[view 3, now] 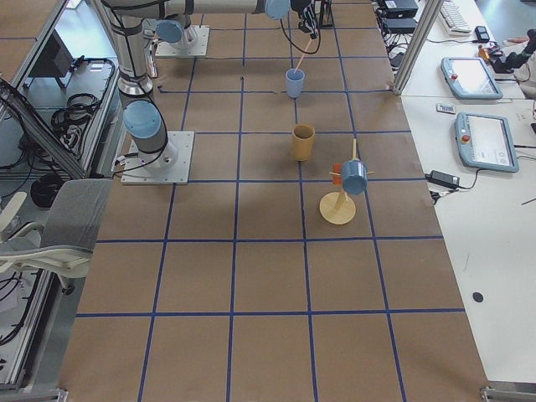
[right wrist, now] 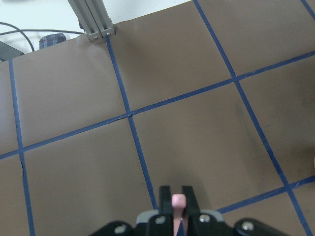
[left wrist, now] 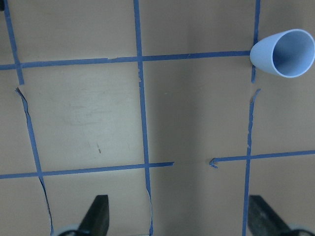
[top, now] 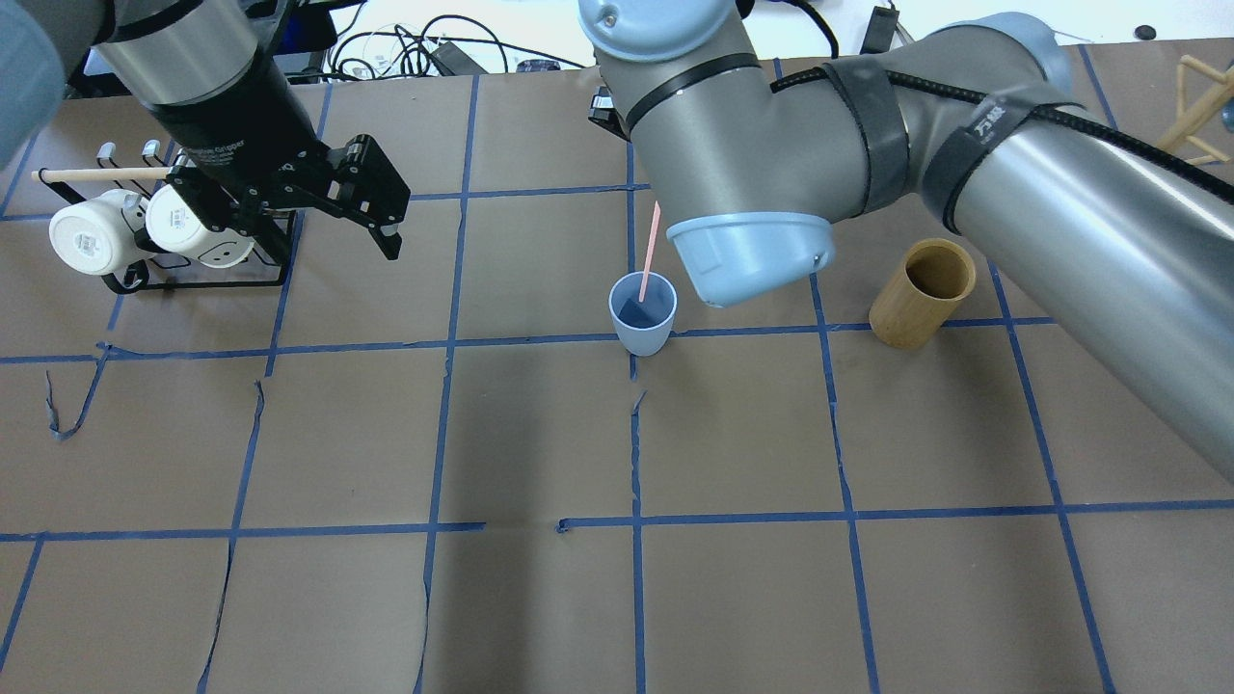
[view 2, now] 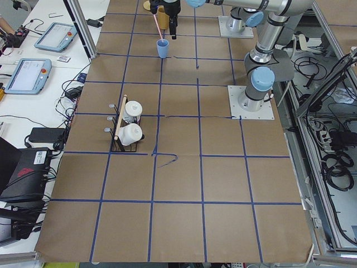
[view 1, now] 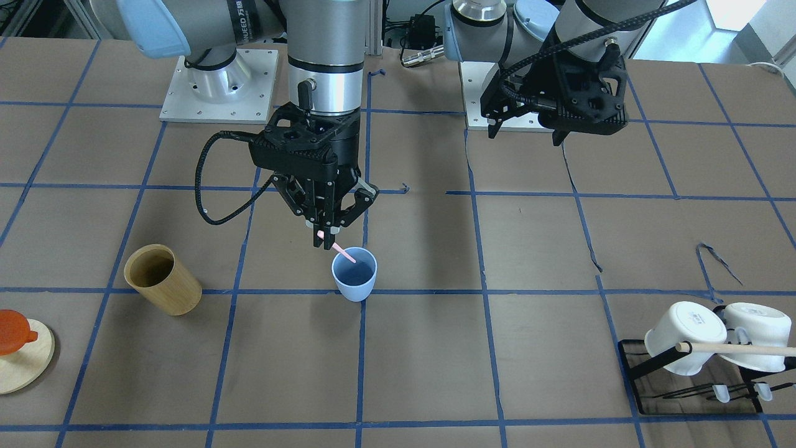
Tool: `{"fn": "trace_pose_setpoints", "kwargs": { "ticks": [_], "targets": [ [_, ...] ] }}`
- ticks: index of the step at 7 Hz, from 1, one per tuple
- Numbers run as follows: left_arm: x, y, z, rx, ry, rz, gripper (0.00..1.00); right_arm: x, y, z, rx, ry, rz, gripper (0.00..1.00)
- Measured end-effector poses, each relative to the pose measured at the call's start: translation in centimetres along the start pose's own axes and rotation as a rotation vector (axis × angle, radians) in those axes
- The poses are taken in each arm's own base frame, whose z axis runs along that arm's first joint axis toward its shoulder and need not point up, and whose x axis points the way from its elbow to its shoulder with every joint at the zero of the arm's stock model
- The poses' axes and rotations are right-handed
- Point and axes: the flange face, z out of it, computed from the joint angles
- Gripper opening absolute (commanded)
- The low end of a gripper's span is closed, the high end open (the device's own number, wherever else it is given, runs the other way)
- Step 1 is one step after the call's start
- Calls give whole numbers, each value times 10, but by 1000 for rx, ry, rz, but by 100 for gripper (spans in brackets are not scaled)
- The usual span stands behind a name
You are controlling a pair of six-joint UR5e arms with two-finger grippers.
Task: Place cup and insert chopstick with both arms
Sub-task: 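Lower the chopstick into the blue cup with the right gripper while the left withdraws, then open the right gripper and raise it away from the blue cup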
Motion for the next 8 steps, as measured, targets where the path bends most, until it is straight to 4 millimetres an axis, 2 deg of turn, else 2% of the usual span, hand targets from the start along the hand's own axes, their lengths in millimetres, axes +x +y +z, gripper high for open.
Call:
{"fn": "trace_pose_setpoints", "kwargs": {
  "ticks": [1,2,4,5,8],
  "targets": [
    [-2,-1,0,0,0,0,100,-1,2,3,8,-4,3,6],
    [-3,-1,0,0,-1,9,100,0,6,7,7,1,2,18],
    [-4,-2,0,1,-1,36,100,3,14,16,22,8,3,81],
    [-4,-2,1,0,2,39,100,4,15,17,30,6,5,100],
    [-5,-2,7,-7,7,44,100,6,11,13,32,7,-4,100]
  ]
}}
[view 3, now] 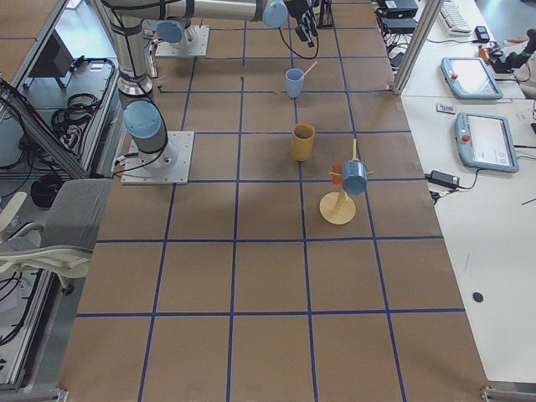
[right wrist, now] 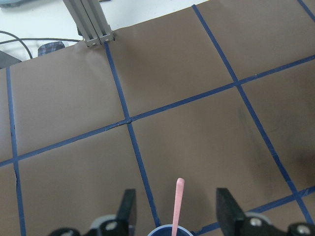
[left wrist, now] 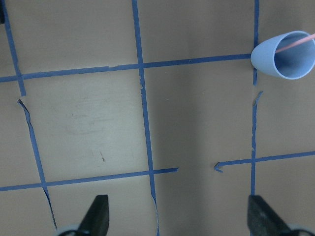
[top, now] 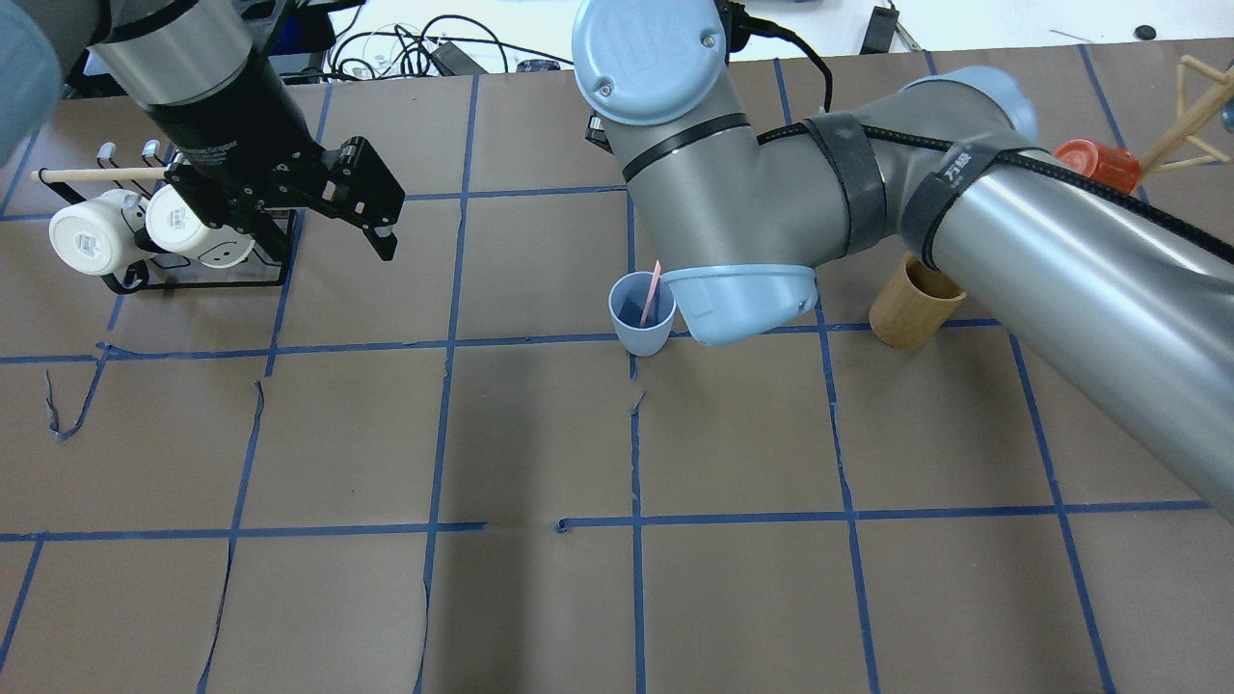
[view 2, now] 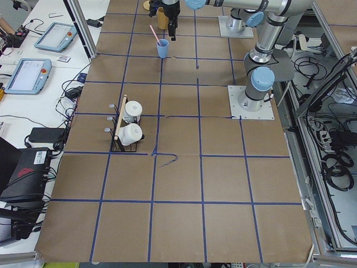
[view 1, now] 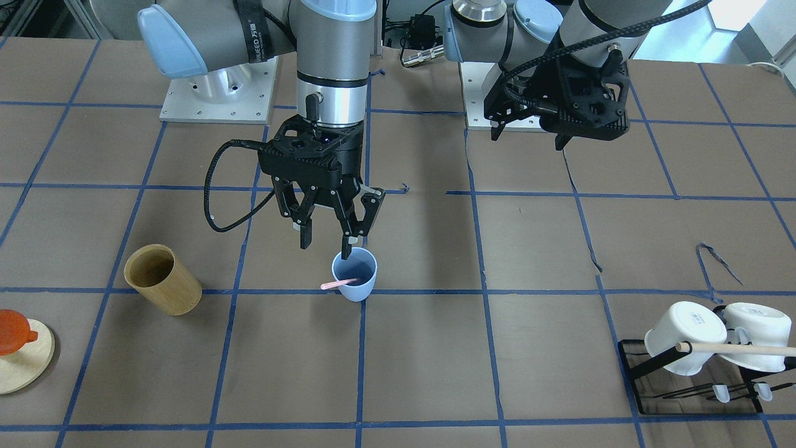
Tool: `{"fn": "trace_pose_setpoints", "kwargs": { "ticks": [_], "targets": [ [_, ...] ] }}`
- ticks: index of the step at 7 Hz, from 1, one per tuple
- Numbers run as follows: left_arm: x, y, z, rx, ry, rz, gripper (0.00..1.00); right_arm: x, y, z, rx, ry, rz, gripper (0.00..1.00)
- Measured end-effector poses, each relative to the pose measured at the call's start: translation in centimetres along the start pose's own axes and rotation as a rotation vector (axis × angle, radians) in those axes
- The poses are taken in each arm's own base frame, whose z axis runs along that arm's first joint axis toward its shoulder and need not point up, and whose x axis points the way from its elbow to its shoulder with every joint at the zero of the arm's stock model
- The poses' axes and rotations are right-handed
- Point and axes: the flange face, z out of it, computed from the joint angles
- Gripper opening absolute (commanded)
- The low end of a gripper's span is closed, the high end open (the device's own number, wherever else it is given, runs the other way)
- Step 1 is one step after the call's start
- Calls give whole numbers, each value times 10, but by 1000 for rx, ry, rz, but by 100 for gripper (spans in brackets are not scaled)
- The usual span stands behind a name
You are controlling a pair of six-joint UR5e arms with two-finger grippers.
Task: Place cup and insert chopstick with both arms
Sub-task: 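Open the right gripper and raise it away from the blue cup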
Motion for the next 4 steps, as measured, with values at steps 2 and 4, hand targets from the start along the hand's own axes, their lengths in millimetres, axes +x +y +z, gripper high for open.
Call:
{"fn": "trace_pose_setpoints", "kwargs": {
  "ticks": [2,4],
  "targets": [
    [-1,-1,3,13,-1,24,100,9,-15,-6,-67,52,-39,100],
    [-1,-2,4,19,-2,32,100,40,-43,-9,-254,75,-5,100]
  ]
}}
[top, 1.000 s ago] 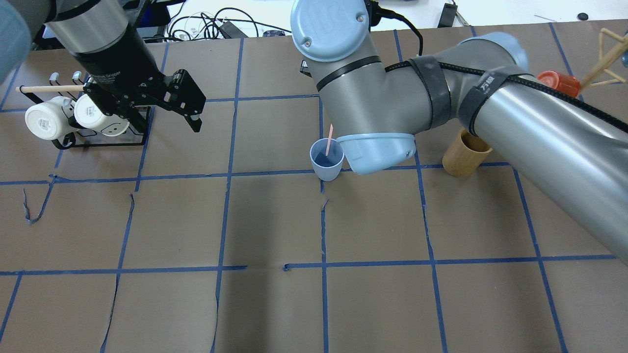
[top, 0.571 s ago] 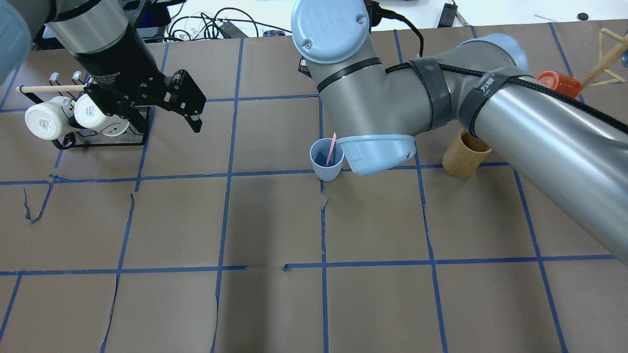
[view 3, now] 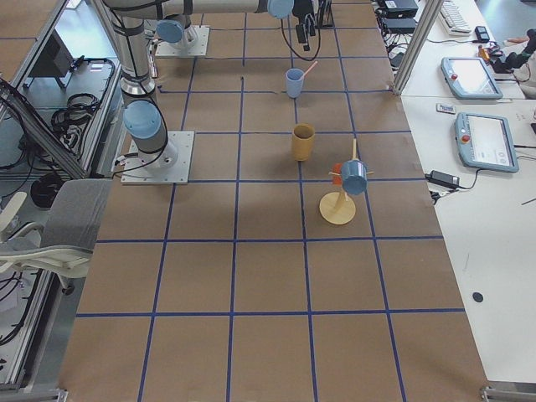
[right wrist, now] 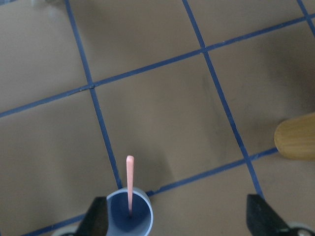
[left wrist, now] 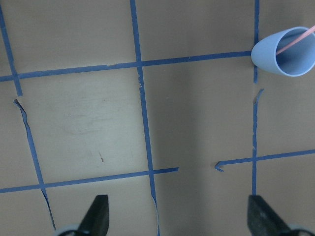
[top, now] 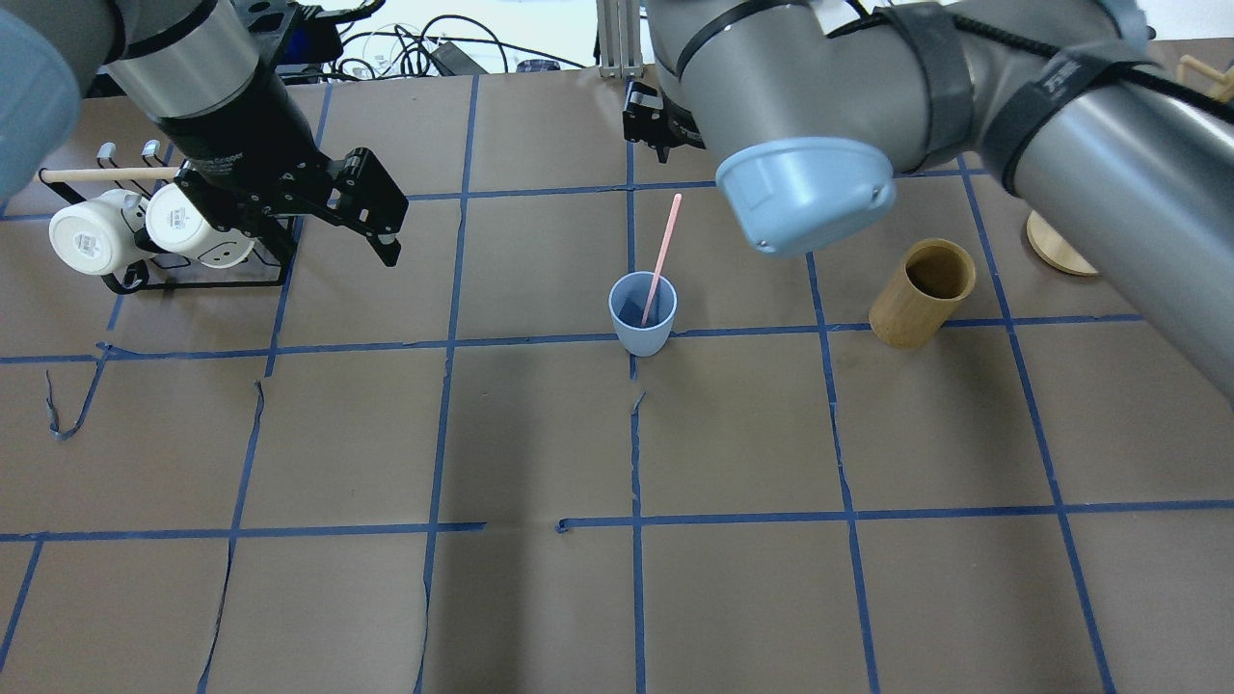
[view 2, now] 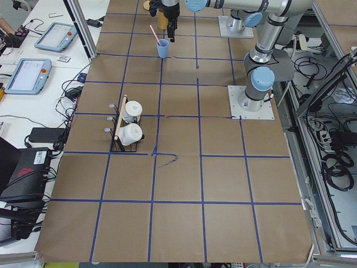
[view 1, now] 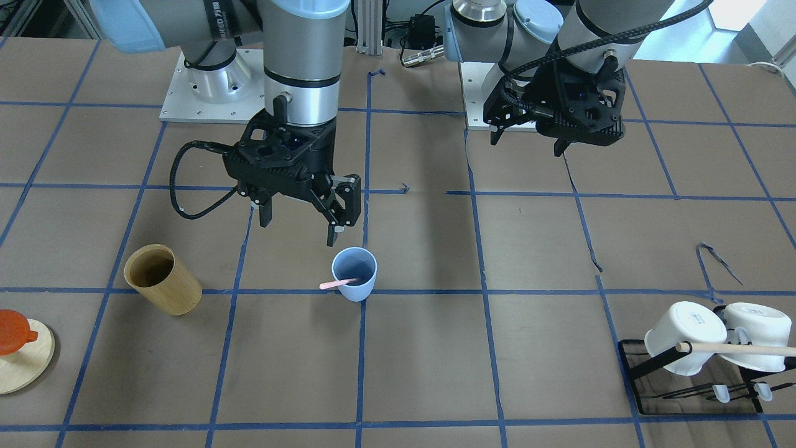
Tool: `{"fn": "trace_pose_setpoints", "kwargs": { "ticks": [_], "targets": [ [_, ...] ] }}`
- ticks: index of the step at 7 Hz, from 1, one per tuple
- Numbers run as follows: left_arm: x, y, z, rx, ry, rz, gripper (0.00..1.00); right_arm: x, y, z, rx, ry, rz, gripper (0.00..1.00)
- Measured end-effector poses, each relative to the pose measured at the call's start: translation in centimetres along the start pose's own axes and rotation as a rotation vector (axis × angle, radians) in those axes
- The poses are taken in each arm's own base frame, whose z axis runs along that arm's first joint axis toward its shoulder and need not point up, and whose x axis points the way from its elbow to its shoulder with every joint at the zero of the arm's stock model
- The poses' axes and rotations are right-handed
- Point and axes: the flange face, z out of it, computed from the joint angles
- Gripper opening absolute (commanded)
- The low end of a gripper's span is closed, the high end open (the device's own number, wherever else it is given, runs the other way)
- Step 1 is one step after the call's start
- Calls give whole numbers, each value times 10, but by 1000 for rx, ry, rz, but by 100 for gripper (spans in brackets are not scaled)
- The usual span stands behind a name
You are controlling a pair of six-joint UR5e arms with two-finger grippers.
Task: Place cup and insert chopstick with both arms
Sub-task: 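Open the right gripper and raise it away from the blue cup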
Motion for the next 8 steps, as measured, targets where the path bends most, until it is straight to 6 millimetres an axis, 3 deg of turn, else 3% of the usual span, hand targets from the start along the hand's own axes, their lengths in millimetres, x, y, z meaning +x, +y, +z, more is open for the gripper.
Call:
{"fn": "trace_pose_setpoints", "kwargs": {
  "ticks": [1,3,4,6,8],
  "targets": [
    [0,0,1,-1,0,1,100,31,-17,-3,-95,-8,12,100],
    [0,1,3,-5,2,5,100,100,-46,-10,-197,1,-152,100],
    [-1,1,3,-6,2,18,100,123,-47,-17,-237,6,-220,100],
    [-15,1,8,-15,11,51,100,145,-37,-24,-314,18,-299,100],
    [-36,0,15,-22,43,84,100,151,-31,-22,-334,11,-380,100]
  ]
}}
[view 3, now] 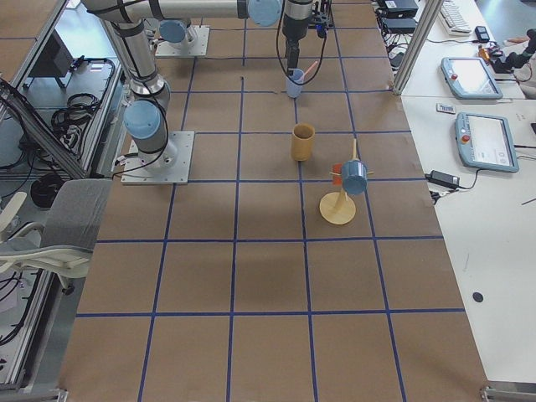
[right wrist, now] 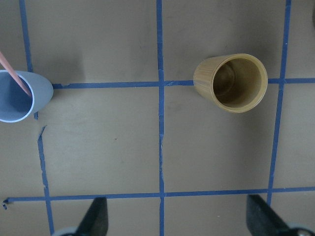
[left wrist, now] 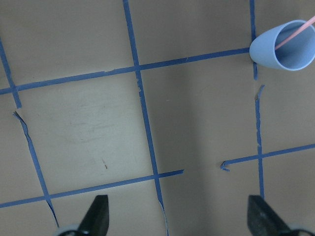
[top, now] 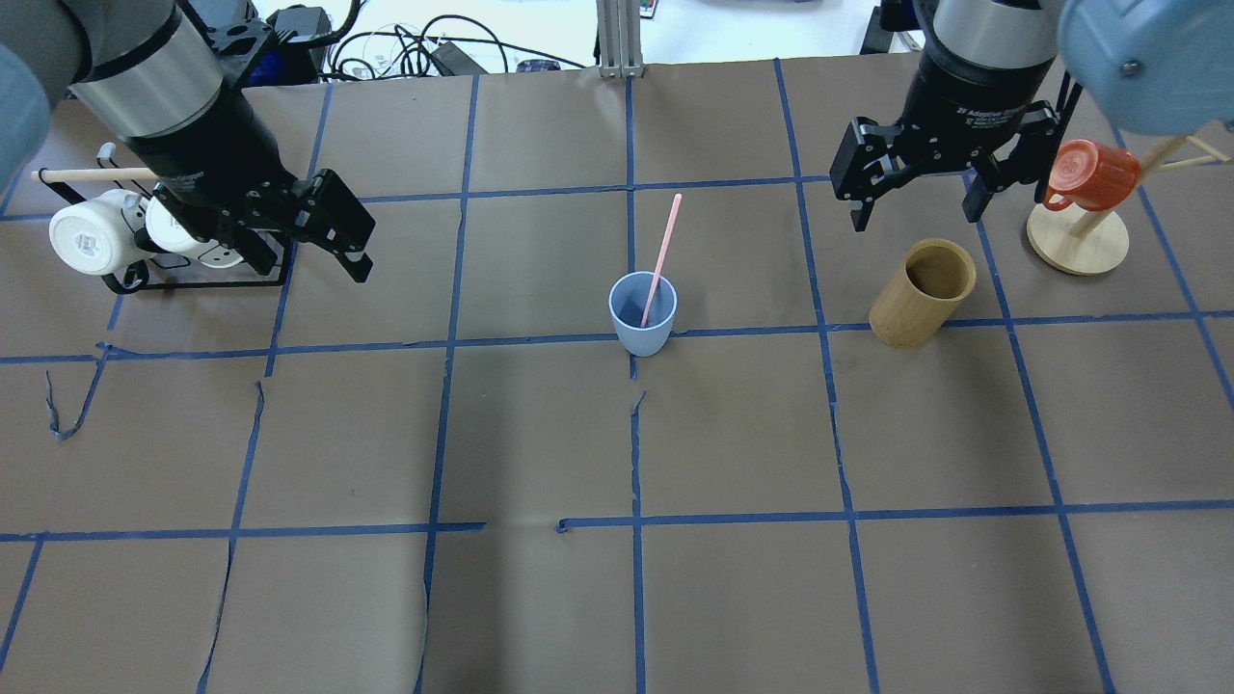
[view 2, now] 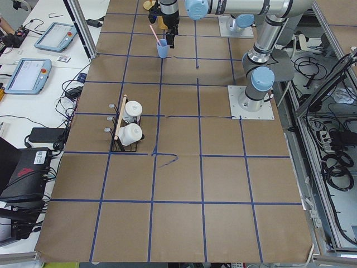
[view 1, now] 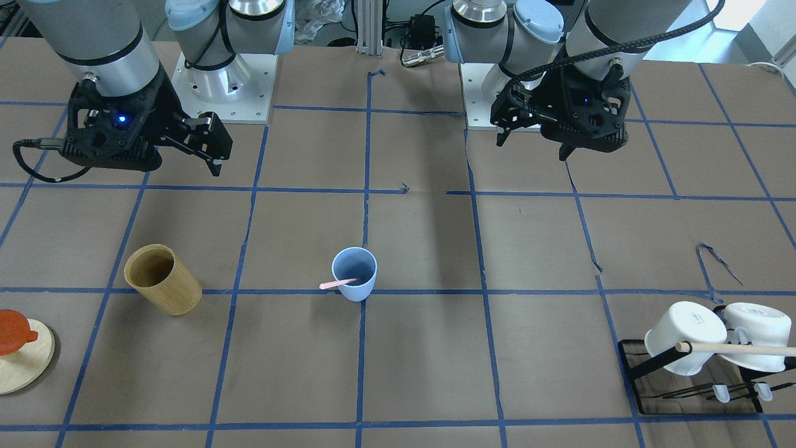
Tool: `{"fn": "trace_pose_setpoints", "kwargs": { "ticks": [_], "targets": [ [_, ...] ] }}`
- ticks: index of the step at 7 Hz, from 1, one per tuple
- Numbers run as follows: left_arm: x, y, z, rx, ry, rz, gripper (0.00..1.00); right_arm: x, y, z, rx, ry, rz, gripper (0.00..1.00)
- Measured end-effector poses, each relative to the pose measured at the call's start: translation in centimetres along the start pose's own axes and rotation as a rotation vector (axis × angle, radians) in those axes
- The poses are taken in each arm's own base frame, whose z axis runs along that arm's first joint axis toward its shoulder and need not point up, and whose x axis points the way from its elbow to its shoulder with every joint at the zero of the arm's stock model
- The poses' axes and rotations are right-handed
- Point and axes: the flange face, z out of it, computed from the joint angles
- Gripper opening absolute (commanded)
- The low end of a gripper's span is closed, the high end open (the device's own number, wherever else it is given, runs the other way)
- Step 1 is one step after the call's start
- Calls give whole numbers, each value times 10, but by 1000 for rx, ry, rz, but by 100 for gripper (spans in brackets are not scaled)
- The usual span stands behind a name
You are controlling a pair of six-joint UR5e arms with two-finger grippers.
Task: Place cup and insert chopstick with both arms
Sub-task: 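Open the right gripper and raise it away from the blue cup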
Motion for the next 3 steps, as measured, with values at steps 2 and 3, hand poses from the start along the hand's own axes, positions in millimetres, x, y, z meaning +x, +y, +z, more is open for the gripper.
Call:
{"fn": "trace_pose_setpoints", "kwargs": {
  "ticks": [2,3],
  "targets": [
    [0,1,-1,8,20,10,100,0,4,-3,4,0,-34,100],
    [1,2,-2,11,20,9,100,0,5,-4,5,-3,-37,100]
  ]
}}
